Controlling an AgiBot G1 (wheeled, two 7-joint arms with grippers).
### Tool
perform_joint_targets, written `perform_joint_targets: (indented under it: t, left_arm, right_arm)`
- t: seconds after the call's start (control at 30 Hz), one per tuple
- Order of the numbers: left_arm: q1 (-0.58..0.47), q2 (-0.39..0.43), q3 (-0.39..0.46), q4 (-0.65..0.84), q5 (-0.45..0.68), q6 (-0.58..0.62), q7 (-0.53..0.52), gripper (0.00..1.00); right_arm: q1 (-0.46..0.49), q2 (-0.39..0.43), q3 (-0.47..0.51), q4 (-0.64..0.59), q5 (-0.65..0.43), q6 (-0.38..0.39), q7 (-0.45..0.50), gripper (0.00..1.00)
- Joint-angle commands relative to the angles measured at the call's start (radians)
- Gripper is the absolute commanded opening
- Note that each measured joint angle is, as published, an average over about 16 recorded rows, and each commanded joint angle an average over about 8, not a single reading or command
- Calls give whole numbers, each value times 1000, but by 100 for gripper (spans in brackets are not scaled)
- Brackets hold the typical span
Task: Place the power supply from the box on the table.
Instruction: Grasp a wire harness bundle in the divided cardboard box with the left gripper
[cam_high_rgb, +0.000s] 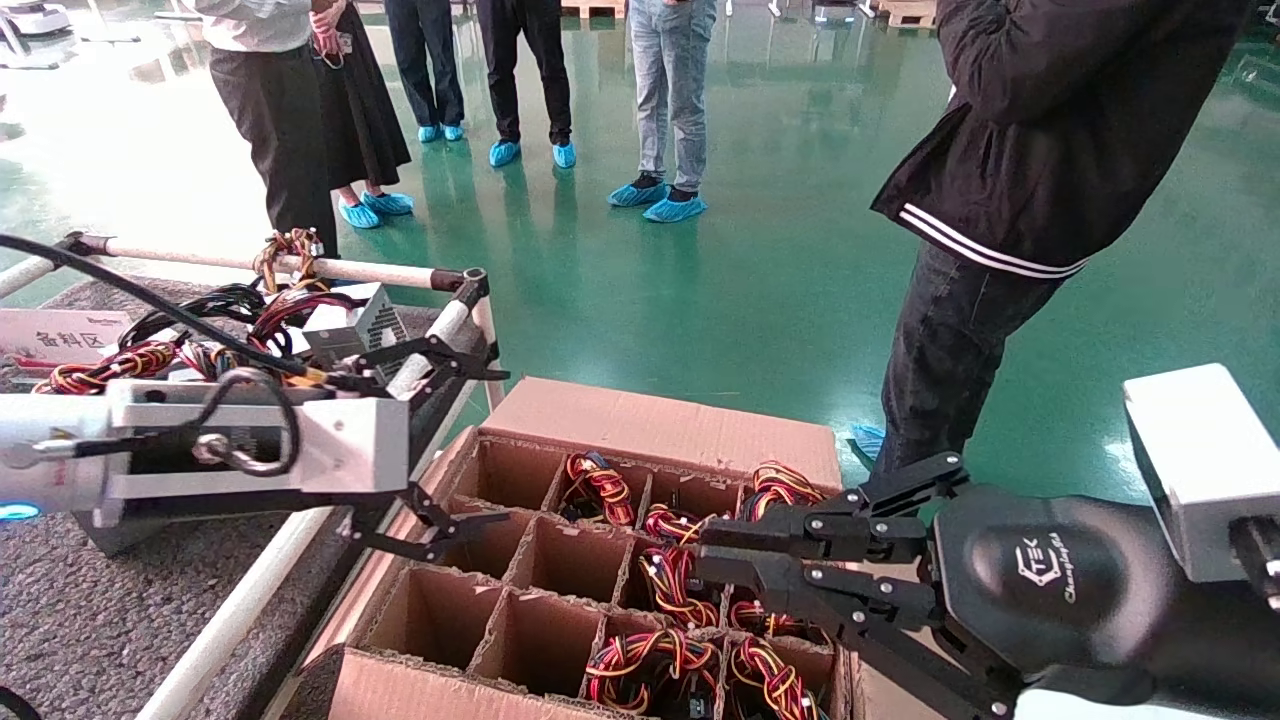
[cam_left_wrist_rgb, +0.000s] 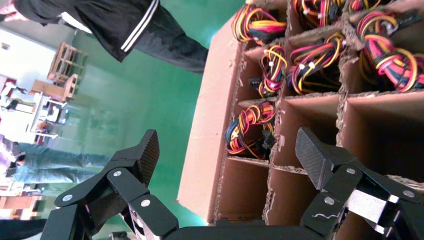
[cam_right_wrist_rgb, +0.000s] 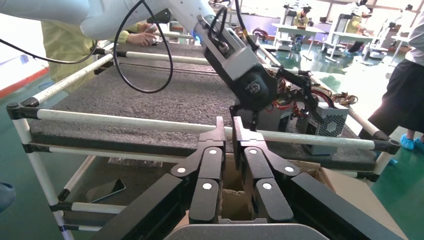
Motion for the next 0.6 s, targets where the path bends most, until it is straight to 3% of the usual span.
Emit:
perform_joint_targets:
  t: [0.03, 0.6]
  left_arm:
    - [-2, 8, 17, 0, 18, -17, 2, 100]
    - [-52, 75, 154, 43, 109, -118, -40, 100]
  right_arm:
    - [0, 0, 0, 0, 0, 0, 0, 0]
    - [0, 0, 0, 0, 0, 0, 0, 0]
